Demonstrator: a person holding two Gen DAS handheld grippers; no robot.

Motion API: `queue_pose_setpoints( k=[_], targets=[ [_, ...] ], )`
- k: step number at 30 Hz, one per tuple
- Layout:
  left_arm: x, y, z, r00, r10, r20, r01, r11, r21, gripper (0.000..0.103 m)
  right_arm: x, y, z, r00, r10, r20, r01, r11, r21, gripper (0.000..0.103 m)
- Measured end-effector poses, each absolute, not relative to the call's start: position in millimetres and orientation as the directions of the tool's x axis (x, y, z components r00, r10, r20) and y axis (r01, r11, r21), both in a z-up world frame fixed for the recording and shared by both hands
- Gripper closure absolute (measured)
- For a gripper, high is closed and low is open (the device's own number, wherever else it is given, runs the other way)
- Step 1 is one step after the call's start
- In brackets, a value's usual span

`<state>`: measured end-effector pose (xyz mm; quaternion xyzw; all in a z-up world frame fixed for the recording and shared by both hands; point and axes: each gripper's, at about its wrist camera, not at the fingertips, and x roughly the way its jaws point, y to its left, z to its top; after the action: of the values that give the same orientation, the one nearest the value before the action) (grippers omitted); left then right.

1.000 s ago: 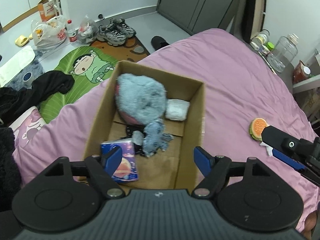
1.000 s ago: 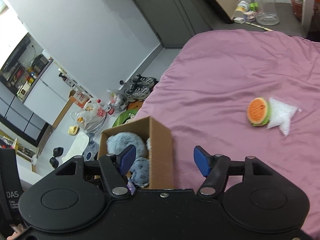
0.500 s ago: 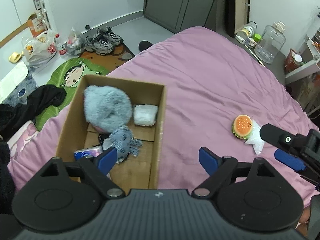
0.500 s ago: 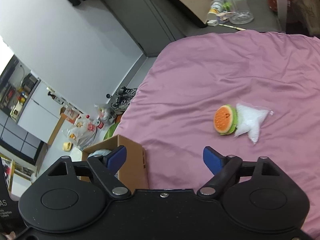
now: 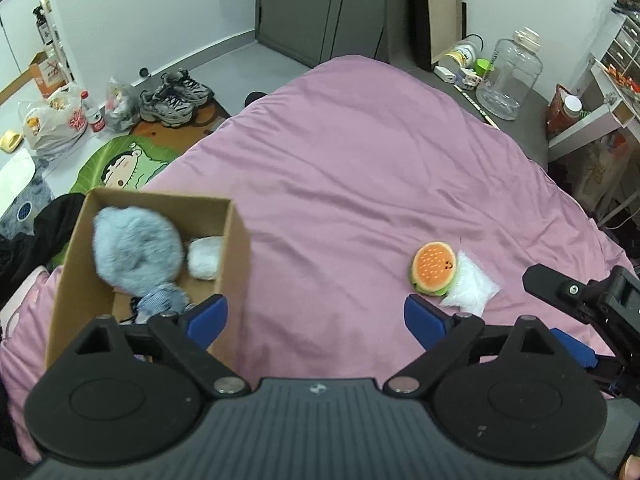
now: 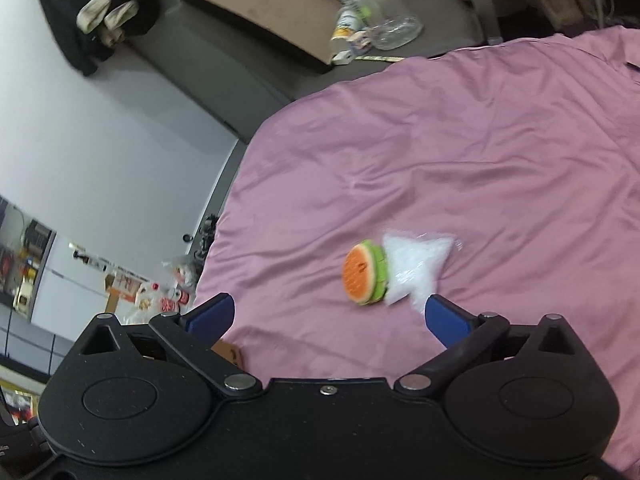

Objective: Organize soft objects
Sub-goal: 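Grasp the burger squishy with the left tool while the right tool grasps the clear bag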

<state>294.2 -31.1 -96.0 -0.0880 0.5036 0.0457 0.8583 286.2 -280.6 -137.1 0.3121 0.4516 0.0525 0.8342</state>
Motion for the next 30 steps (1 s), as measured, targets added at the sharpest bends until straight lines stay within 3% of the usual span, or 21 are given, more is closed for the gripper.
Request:
queue_pose_setpoints(
  k=[9,21,23,30],
  targets=[
    [318.4,-60.3,-110.2,0.491,-0.025,-0.871,-0.176,0.976,-0.127,0.009,299.4,-309.5,-162.7,0.587,0.373,-0.719,0.271,0.745,0.609,0.006],
    [355.1,-89.4,-147.1,0.485,-0.054,-0.873,-0.213,0.961,-0.177,0.012,315.6,-329.3,-207.1,0.528,0.408,-0.745,0.361,0.686,0.631,0.029],
    [360.9,-92.8,-154.0,0.478,-0.066,-0.876,-0.215,0.958,-0.19,0.015,318.8,-330.9,-215.5,0.513,0.412,-0.753,0.377,0.68,0.629,0.037],
    [378.5,-104.5,-178.2,0.449,-0.108,-0.887,-0.231,0.945,-0.232,0.022,331.1,-332.0,-241.5,0.467,0.447,-0.763,0.422,0.645,0.637,0.047]
  ],
)
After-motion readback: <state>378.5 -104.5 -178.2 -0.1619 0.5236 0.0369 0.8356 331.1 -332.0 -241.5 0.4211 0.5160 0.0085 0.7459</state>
